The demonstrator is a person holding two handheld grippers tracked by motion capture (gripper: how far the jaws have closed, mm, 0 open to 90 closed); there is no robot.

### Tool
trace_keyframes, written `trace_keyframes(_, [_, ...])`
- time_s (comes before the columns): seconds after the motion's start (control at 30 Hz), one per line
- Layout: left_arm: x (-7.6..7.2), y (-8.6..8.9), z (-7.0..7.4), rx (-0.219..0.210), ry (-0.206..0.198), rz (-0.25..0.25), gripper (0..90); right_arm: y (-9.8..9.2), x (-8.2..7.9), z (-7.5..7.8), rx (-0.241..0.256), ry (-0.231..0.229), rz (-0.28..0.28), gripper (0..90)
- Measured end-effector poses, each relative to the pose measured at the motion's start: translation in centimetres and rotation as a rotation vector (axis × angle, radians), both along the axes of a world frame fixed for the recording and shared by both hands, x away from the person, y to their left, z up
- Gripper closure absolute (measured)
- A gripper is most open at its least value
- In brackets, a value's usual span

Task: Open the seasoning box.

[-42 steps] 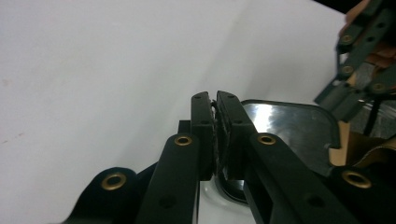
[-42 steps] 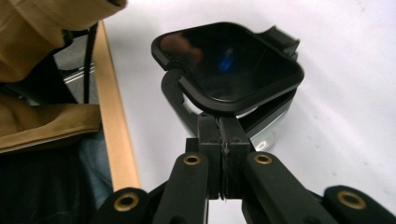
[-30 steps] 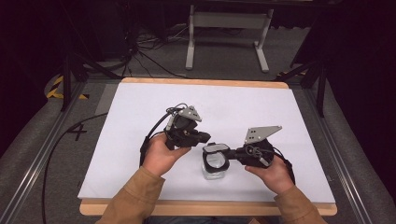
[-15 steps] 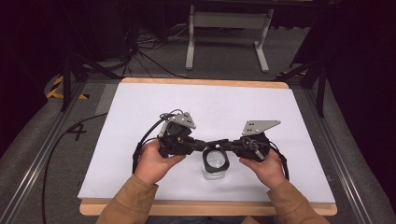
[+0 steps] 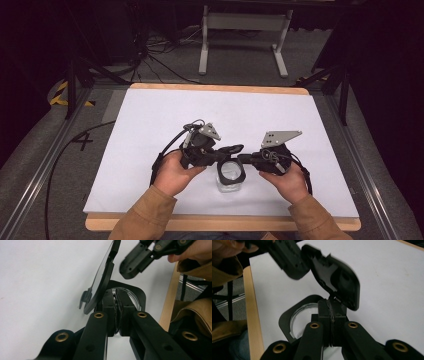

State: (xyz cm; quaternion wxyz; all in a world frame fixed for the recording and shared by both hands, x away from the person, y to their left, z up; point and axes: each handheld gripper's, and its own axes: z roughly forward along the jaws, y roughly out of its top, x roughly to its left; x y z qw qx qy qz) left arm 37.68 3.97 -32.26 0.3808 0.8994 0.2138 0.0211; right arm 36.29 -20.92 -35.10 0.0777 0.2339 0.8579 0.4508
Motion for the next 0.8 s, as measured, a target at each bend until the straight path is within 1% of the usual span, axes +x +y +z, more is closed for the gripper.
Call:
trace_keyframes(0.07, [0.4, 0.1, 0.0, -0.011, 0.0, 0.014, 86.6, -0.3, -0.1, -0.2, -0.016, 0.007, -0.005, 89.4])
trace_keyframes(0.17, [0.8, 0.1, -0.1, -0.017, -0.006, 0.032, 86.2, -0.6, -0.2, -0.7, -0.026, 0.019, -0.018, 89.4])
trace_keyframes(0.2, [0.9, 0.2, -0.1, -0.016, -0.003, 0.032, 86.2, -0.8, -0.1, -0.9, -0.026, 0.023, -0.022, 89.3])
trace_keyframes(0.23, [1.1, 0.2, -0.1, -0.023, -0.006, 0.038, 86.2, -0.9, -0.1, -1.0, -0.029, 0.031, -0.029, 89.4])
trace_keyframes(0.27, [1.2, 0.2, -0.1, -0.015, -0.004, 0.036, 86.2, -1.0, -0.1, -1.2, -0.037, 0.039, -0.034, 89.4])
trace_keyframes(0.3, [1.3, 0.2, -0.1, -0.027, -0.005, 0.044, 86.2, -1.0, -0.1, -1.3, -0.042, 0.044, -0.039, 89.4])
trace_keyframes(0.4, [1.7, 0.2, -0.2, -0.037, -0.008, 0.053, 86.3, -1.3, -0.1, -1.8, -0.06, 0.068, -0.047, 89.4])
trace_keyframes(0.43, [1.9, 0.2, -0.2, -0.039, -0.004, 0.052, 86.3, -1.3, -0.1, -2.0, -0.071, 0.08, -0.046, 89.3])
trace_keyframes(0.5, [2.1, 0.2, -0.3, -0.041, -0.008, 0.059, 86.3, -1.3, 0.0, -2.6, -0.111, 0.126, -0.039, 89.3])
trace_keyframes(0.6, [2.3, 0.2, -0.3, -0.047, -0.008, 0.065, 86.3, -1.2, 0.1, -3.4, -0.14, 0.168, -0.021, 89.4])
trace_keyframes(0.63, [2.4, 0.2, -0.3, -0.048, -0.006, 0.066, 86.3, -1.0, 0.1, -3.7, -0.161, 0.181, -0.015, 89.4])
trace_keyframes(0.67, [2.4, 0.2, -0.3, -0.048, -0.006, 0.066, 86.3, -1.0, 0.1, -3.7, -0.161, 0.181, -0.015, 89.4])
trace_keyframes(0.7, [2.4, 0.3, -0.4, -0.052, -0.007, 0.067, 86.3, -0.8, 0.0, -3.9, -0.183, 0.195, -0.006, 89.4])
trace_keyframes(0.73, [2.6, 0.3, -0.4, -0.061, -0.003, 0.067, 86.3, -0.7, 0.1, -4.1, -0.184, 0.195, 0.001, 89.4])
trace_keyframes(0.8, [2.6, 0.3, -0.4, -0.074, 0.0, 0.067, 86.3, -0.7, 0.0, -4.2, -0.19, 0.212, 0.006, 89.4])
